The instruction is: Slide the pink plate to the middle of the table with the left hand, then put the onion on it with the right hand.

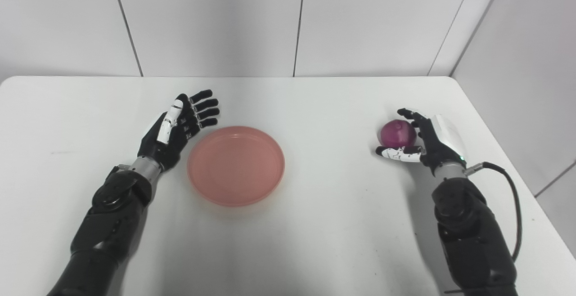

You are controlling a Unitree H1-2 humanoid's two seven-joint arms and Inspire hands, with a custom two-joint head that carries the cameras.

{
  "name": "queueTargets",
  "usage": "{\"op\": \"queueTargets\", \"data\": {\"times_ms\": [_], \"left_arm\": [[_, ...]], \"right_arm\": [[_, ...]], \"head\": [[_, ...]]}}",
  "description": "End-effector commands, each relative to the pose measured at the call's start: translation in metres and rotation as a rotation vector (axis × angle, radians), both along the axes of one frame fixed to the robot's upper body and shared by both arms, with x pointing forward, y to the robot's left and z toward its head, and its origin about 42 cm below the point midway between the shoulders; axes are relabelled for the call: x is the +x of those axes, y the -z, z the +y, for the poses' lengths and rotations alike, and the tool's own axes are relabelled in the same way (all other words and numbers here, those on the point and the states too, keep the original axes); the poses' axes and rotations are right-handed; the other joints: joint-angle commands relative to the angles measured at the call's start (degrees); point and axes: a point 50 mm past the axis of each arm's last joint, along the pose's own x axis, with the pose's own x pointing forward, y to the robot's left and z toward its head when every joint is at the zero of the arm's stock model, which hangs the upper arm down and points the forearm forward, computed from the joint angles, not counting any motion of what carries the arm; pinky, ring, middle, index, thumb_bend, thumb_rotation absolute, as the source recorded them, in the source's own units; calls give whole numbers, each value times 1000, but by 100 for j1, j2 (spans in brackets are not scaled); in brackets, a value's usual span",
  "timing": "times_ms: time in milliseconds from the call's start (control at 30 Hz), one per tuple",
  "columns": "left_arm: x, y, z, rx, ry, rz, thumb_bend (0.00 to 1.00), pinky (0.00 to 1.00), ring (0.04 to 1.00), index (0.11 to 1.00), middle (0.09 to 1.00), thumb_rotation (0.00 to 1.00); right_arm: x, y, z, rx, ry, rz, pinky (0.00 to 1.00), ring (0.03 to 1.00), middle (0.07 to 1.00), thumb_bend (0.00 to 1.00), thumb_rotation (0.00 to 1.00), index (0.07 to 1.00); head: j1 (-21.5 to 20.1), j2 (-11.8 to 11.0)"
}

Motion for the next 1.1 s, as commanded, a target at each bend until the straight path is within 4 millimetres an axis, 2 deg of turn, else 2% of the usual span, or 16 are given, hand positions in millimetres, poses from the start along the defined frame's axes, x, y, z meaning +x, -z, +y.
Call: {"op": "queueTargets", "data": {"times_ms": [0,667,1067], "left_arm": [[-5,14,7,4,-8,52,416,792,809,779,807,1000],[-5,15,12,7,-3,52,418,795,813,796,818,1000],[-4,15,12,12,-4,53,414,795,815,793,817,1000]], "right_arm": [[14,-30,-6,-49,-13,-98,753,830,851,1000,255,837],[30,-19,-15,-27,19,-110,751,827,849,1000,246,832],[30,-18,-14,-25,26,-90,748,829,852,1000,246,834]], "head": [[-19,-3],[-116,-30],[-117,-23]]}}
